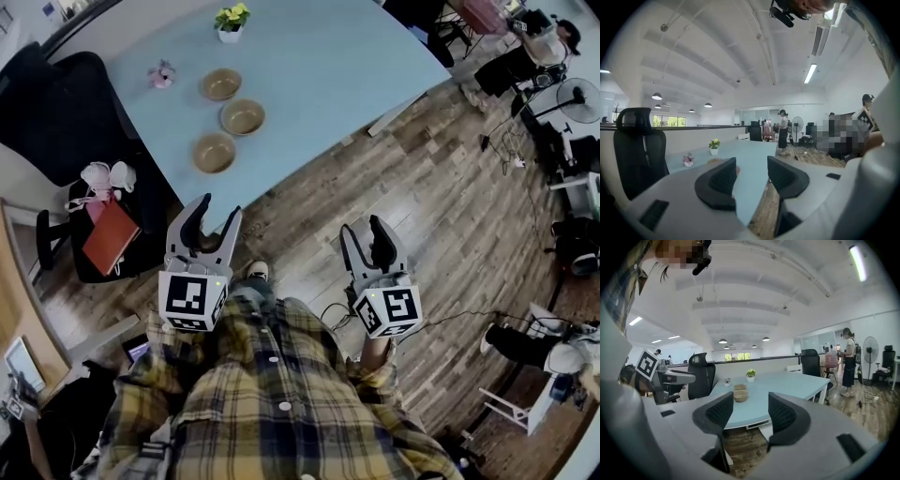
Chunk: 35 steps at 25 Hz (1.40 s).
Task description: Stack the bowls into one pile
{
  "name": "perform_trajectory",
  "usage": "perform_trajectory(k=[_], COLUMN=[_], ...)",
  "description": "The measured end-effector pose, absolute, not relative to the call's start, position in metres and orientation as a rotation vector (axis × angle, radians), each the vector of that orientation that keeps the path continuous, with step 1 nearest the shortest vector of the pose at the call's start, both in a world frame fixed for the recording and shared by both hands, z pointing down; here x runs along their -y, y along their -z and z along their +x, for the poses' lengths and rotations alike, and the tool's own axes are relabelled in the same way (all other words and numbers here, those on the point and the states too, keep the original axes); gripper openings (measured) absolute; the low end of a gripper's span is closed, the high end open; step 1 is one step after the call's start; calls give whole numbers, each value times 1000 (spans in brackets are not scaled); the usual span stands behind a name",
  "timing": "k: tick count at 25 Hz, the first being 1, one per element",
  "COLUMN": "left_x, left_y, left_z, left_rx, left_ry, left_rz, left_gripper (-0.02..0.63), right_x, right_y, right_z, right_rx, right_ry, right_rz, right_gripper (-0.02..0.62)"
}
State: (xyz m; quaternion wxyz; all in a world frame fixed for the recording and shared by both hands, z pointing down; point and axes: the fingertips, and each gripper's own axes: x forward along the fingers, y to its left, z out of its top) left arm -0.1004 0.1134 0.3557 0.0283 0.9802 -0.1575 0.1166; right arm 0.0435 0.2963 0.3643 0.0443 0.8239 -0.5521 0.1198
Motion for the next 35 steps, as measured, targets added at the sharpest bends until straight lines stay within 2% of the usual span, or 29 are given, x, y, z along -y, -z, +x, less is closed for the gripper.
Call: perform_trajectory(k=[11,25,35], left_x=[-67,35,63], left_y=[-373,-354,-346], left_z=[-100,-56,-31], left_rx=[578,1144,1502], left_ry=[-426,-330,-294], left_rz=[2977,2780,2606], left_gripper=[272,273,270], right_x=[-231,-50,35], right_y=[-379,-359,-355], right_z=[66,163,191], right_rx=[1822,2228,2483], right_ry=[-421,-343,-285], right_rz=[2451,2025,1661], right_gripper=[250,250,250])
